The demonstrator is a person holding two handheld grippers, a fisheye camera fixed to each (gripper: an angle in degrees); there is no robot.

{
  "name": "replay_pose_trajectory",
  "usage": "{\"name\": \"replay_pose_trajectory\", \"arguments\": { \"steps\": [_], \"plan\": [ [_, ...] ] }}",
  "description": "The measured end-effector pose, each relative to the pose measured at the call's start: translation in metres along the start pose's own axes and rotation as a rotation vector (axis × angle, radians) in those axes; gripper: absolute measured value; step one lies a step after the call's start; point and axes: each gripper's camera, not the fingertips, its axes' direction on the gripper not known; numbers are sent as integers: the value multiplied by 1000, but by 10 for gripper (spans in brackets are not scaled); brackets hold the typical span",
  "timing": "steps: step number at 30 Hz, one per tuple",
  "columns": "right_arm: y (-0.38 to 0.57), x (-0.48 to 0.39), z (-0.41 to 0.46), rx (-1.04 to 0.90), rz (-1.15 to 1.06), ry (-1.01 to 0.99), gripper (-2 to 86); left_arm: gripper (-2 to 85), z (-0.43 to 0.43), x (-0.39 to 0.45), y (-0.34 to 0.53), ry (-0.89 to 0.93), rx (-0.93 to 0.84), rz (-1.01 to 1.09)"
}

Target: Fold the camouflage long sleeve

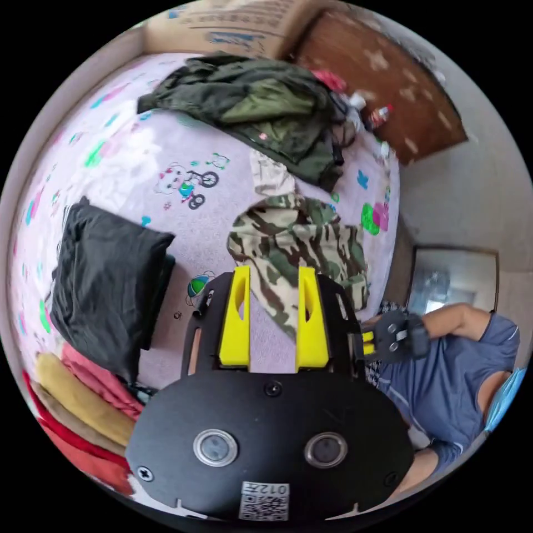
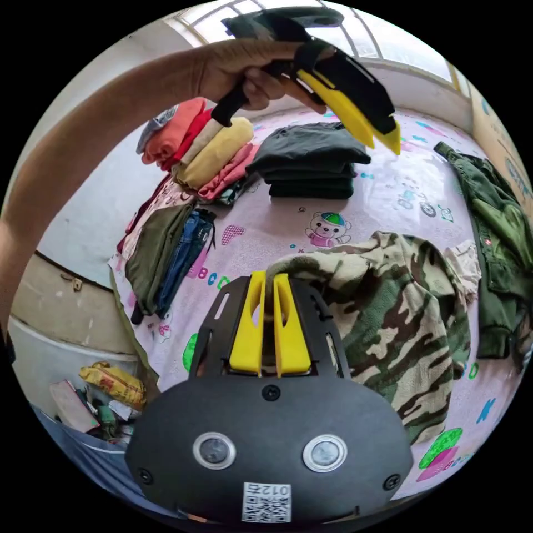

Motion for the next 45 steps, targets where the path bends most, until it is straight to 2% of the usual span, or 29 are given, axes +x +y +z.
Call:
{"name": "replay_pose_trajectory", "arguments": {
  "steps": [2, 3, 4, 7, 9, 10, 14, 16, 19, 23, 25, 28, 35, 37, 39, 41, 43, 45],
  "plan": [
    [-17, -37, 32, -59, -131, 102, 63, 78, -18, -19, 46, 53, 211, -55],
    [-25, -57, 45, -85, -195, 100, 85, 69, -30, -24, 81, 96, 371, -76],
    [-30, -71, 53, -103, -232, 66, 110, 58, -39, -24, 119, 127, 513, -78],
    [-18, -79, 52, -92, -233, -74, 121, 36, -43, -9, 220, 126, 798, -126],
    [7, -68, 34, -36, -187, -142, 109, 26, -26, 5, 276, 90, 903, -206],
    [28, -60, 19, 13, -160, -124, 100, 23, -4, 13, 303, 76, 900, -265],
    [90, -37, -20, 38, -106, -73, 84, 32, 105, 40, 345, 86, 685, -454],
    [131, -18, -31, -30, -71, 51, 70, 46, 183, 67, 353, 100, 471, -558],
    [181, -1, -36, -109, -11, 139, 45, 67, 236, 107, 354, 38, 373, -639],
    [223, -2, -45, -108, 37, 144, 31, 95, 252, 165, 319, -161, 334, -438],
    [239, -9, -40, -117, 29, 146, 27, 106, 275, 199, 288, -215, 239, -237],
    [250, -19, -25, -143, -18, 183, 25, 110, 318, 219, 264, -253, 79, -150],
    [246, -33, 22, -224, -32, 133, 47, 111, 332, 219, 287, -387, -101, -203],
    [237, -28, 41, -259, 39, 26, 91, 110, 329, 198, 313, -395, -173, -309],
    [233, -33, 57, -299, 26, 10, 103, 109, 324, 181, 335, -387, -205, -405],
    [231, -43, 72, -323, -26, 51, 97, 107, 322, 169, 356, -357, -216, -493],
    [229, -58, 91, -380, -101, 118, 62, 104, 333, 165, 377, -340, -301, -559],
    [226, -76, 93, -378, -168, 134, 45, 100, 336, 172, 388, -312, -262, -592]
  ]
}}
